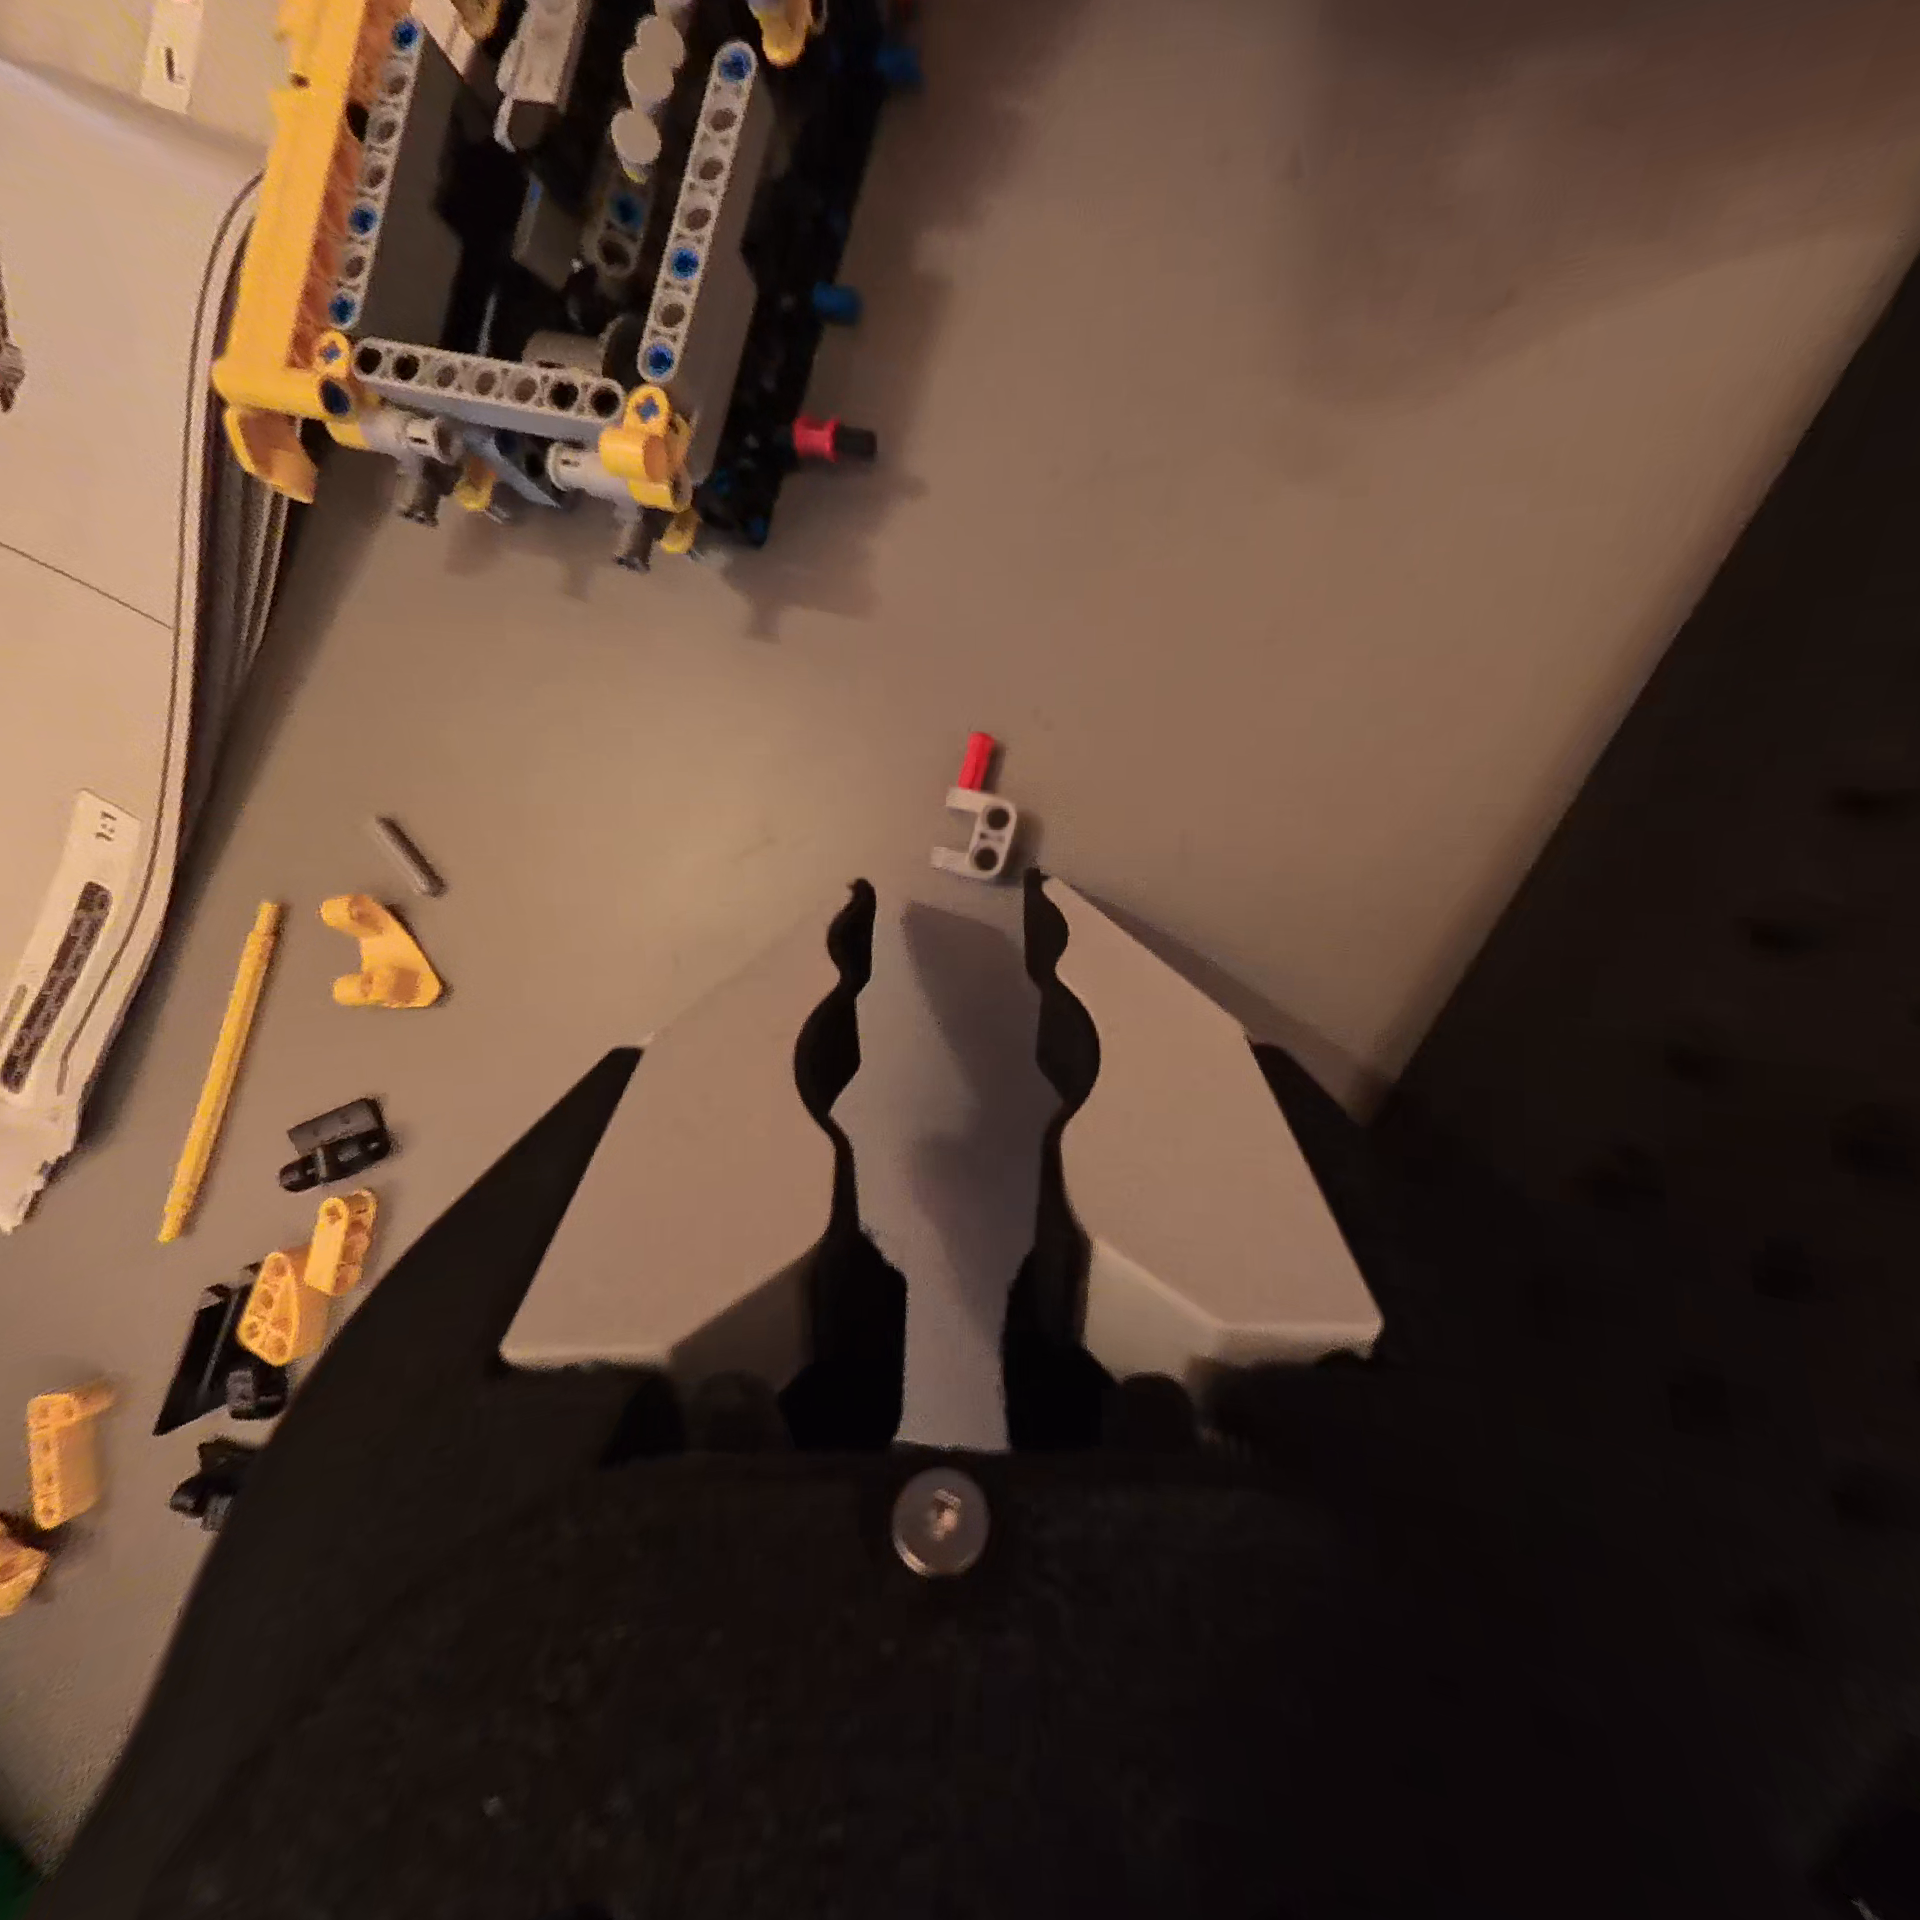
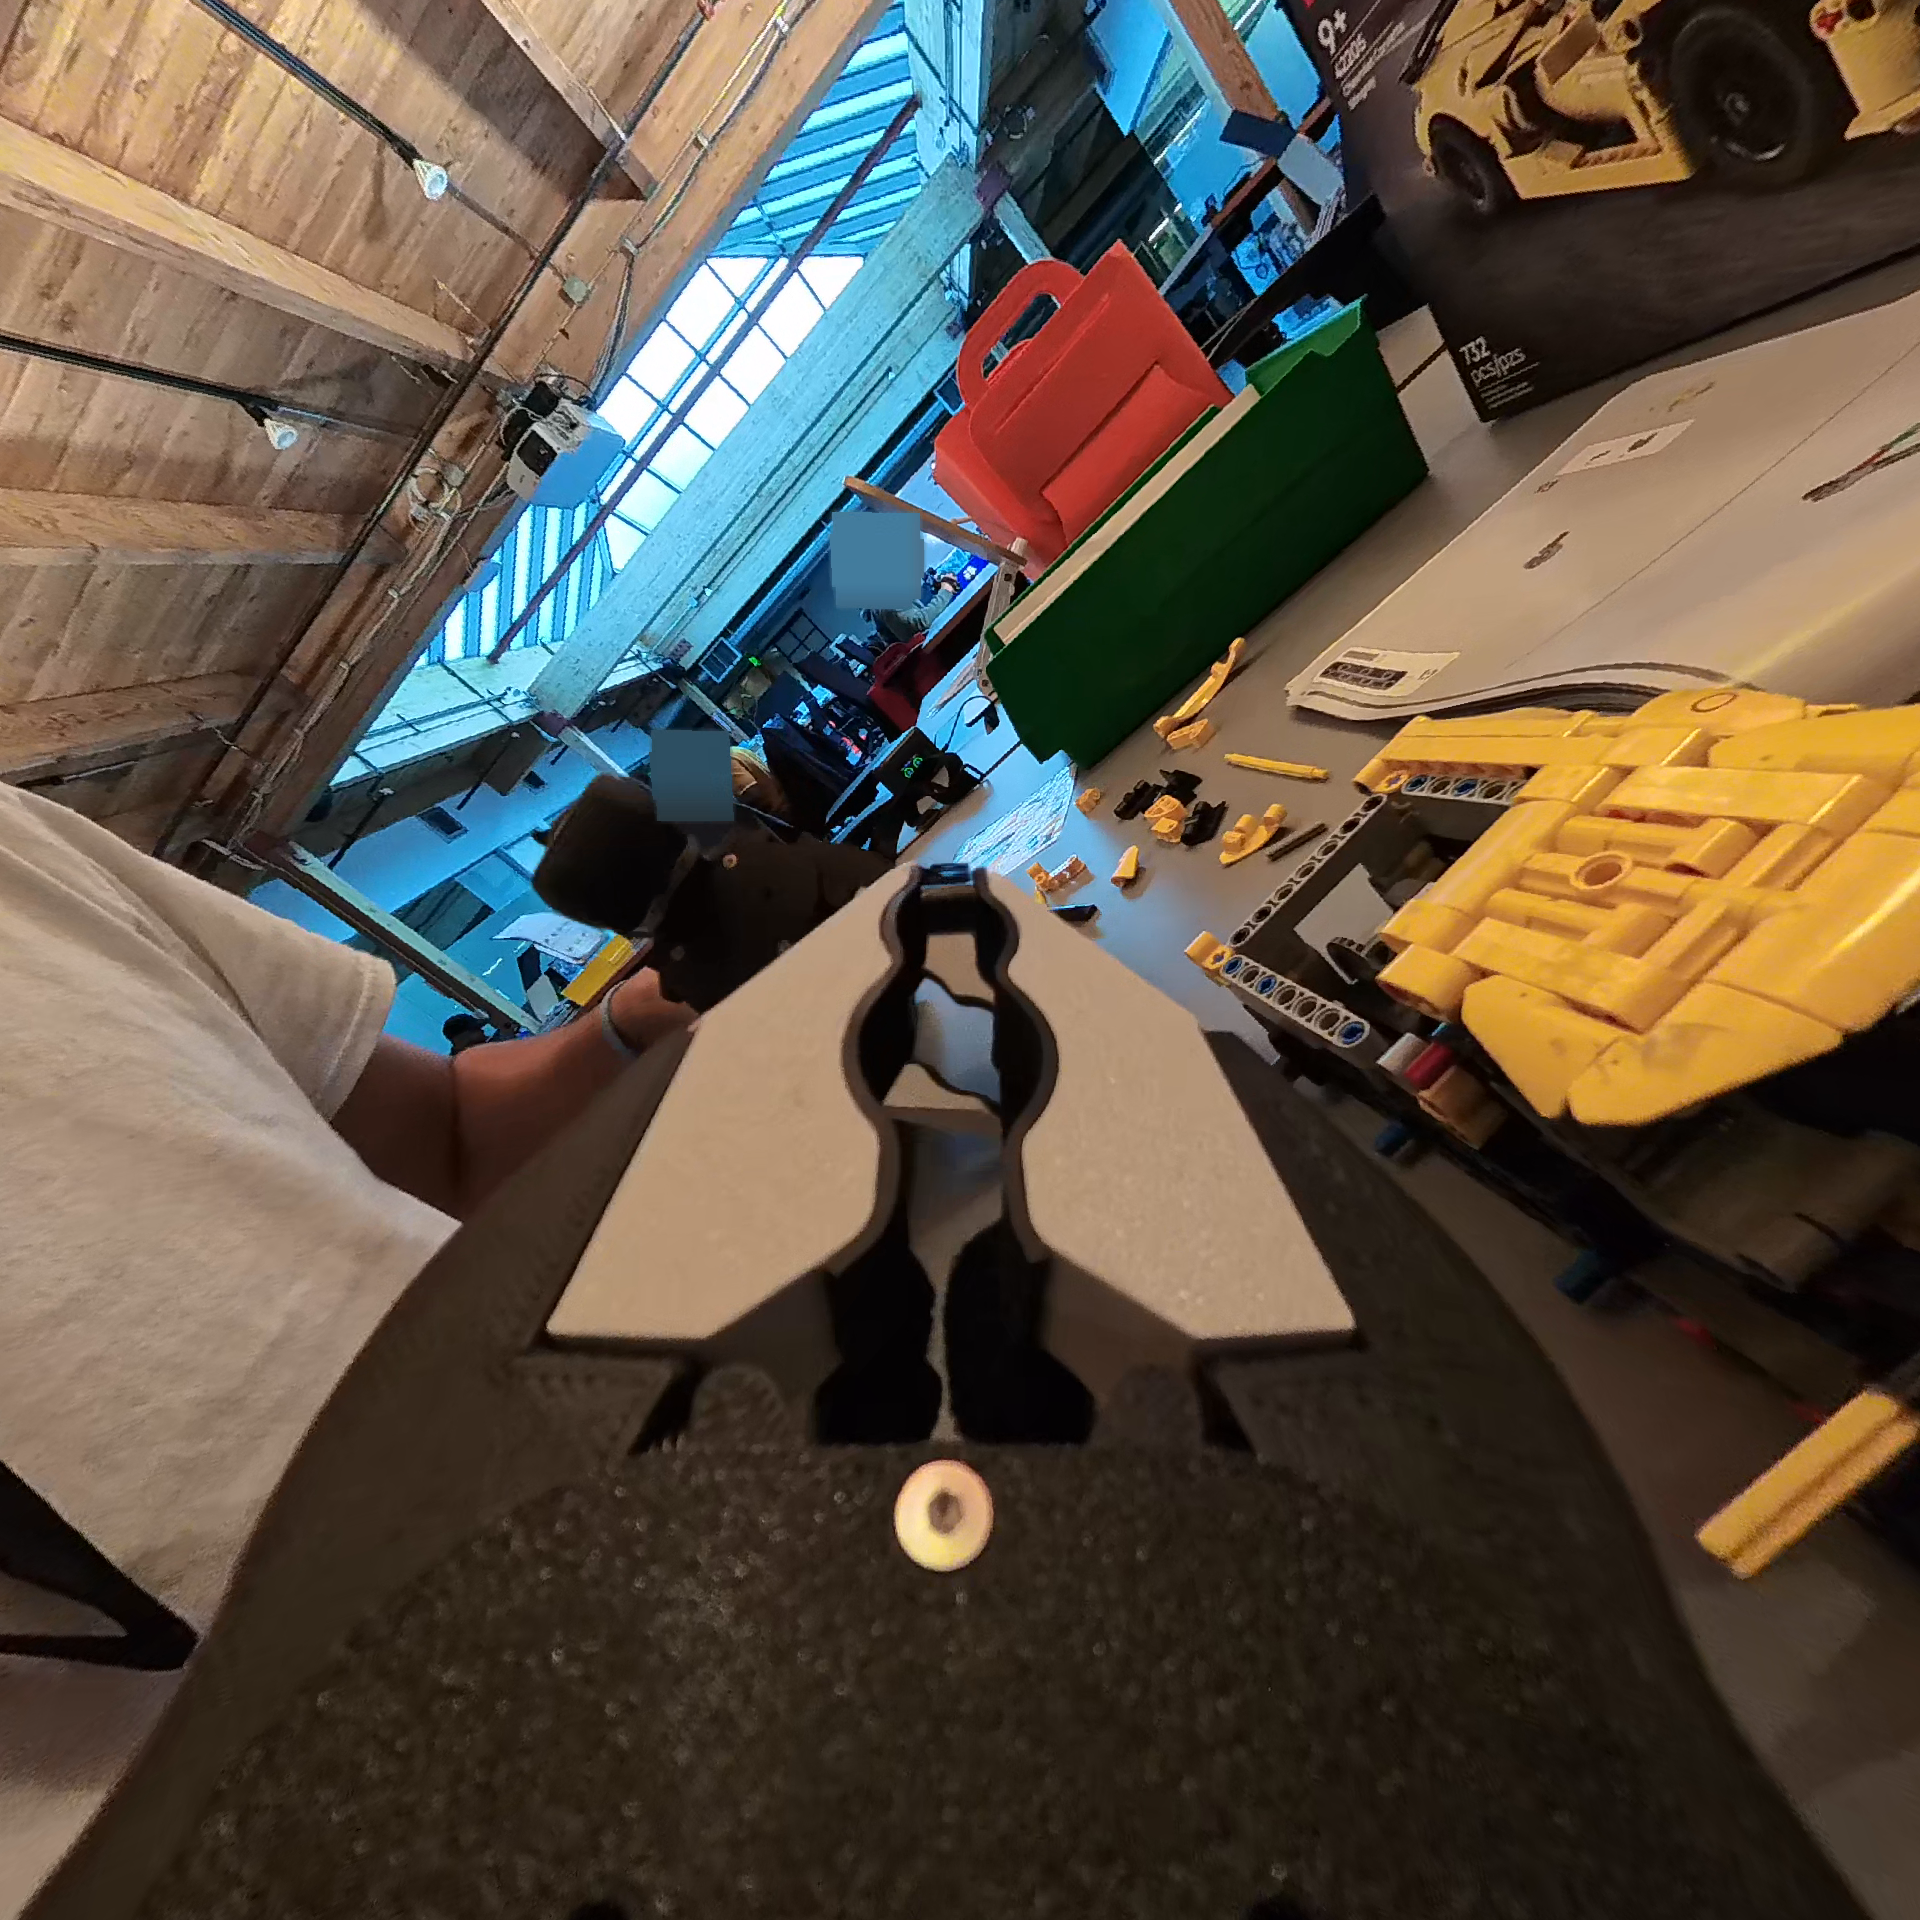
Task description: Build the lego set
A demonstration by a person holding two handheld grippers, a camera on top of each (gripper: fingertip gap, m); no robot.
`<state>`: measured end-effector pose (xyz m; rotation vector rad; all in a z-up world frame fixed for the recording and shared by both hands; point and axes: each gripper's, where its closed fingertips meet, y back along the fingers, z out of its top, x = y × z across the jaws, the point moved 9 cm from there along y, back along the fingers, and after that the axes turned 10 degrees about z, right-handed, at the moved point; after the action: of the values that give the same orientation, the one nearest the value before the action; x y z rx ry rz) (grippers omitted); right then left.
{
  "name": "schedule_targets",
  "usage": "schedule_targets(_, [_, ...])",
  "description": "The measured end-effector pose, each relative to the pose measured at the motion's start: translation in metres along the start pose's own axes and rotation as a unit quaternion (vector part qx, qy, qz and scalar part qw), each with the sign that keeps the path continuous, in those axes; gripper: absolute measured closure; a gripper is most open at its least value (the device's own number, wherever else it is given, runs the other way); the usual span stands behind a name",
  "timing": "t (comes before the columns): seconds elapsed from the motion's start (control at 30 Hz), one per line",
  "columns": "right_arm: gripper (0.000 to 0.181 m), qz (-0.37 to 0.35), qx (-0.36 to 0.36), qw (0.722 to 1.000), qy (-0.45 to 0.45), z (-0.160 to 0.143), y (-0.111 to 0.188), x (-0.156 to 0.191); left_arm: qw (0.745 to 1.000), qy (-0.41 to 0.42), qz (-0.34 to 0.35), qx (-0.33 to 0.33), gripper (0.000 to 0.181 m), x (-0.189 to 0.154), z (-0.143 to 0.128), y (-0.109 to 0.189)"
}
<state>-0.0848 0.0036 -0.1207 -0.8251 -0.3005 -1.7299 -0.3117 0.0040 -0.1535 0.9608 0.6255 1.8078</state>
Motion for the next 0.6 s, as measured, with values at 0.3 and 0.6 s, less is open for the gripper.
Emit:
schedule_targets(0.3, [0.175, 0.004, 0.0, 1.0, -0.003, 0.0, 0.001, 0.0, 0.999, 0.046, -0.018, 0.014, 0.151, 0.008, 0.006, -0.01])
schedule_targets(0.6, [0.174, 0.008, 0.0, 1.0, -0.009, 0.0, 0.001, -0.001, 0.995, 0.088, 0.04, 0.01, 0.152, 0.007, 0.002, -0.01])
